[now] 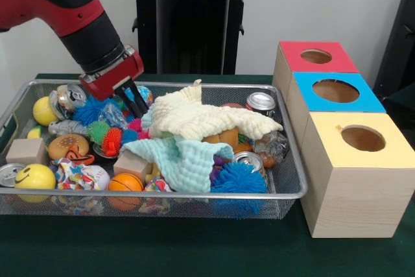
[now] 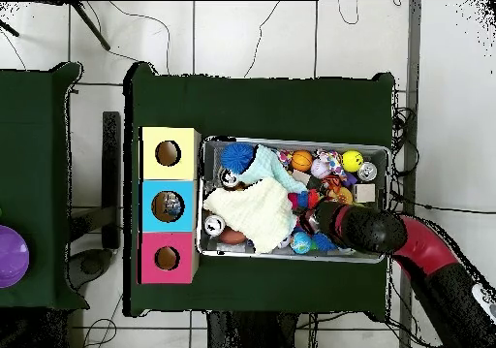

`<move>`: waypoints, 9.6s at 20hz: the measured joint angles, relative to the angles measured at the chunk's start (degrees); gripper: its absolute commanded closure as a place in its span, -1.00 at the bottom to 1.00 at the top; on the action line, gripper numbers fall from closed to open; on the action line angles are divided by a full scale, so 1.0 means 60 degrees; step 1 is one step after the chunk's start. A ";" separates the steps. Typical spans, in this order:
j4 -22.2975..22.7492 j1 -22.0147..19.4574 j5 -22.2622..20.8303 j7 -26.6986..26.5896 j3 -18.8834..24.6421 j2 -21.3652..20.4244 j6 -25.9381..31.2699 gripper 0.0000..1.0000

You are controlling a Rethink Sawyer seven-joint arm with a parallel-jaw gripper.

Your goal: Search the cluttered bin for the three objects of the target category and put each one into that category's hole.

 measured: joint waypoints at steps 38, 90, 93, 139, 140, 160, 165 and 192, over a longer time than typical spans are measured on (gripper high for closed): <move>0.0098 0.0753 0.0560 0.0000 -0.0810 -0.0803 -0.0026 1.00; -0.1636 0.1528 0.0494 0.0000 -0.1497 0.0065 0.0294 -1.00; -0.1716 0.1561 0.0494 0.0000 -0.1497 0.0104 0.0294 -1.00; -0.1950 0.1983 0.1040 0.0000 -0.1506 -0.0815 0.1946 -1.00; -0.2019 0.2022 0.1042 0.0000 -0.1505 -0.0758 0.1946 -1.00; -0.2973 0.2403 0.1036 0.0000 -0.1508 -0.0042 0.2330 -1.00; -0.3015 0.2432 0.1038 0.0000 -0.1509 -0.0050 0.2366 -1.00; -0.0158 0.0120 0.0472 0.0000 -0.1550 -0.1014 -0.1566 -1.00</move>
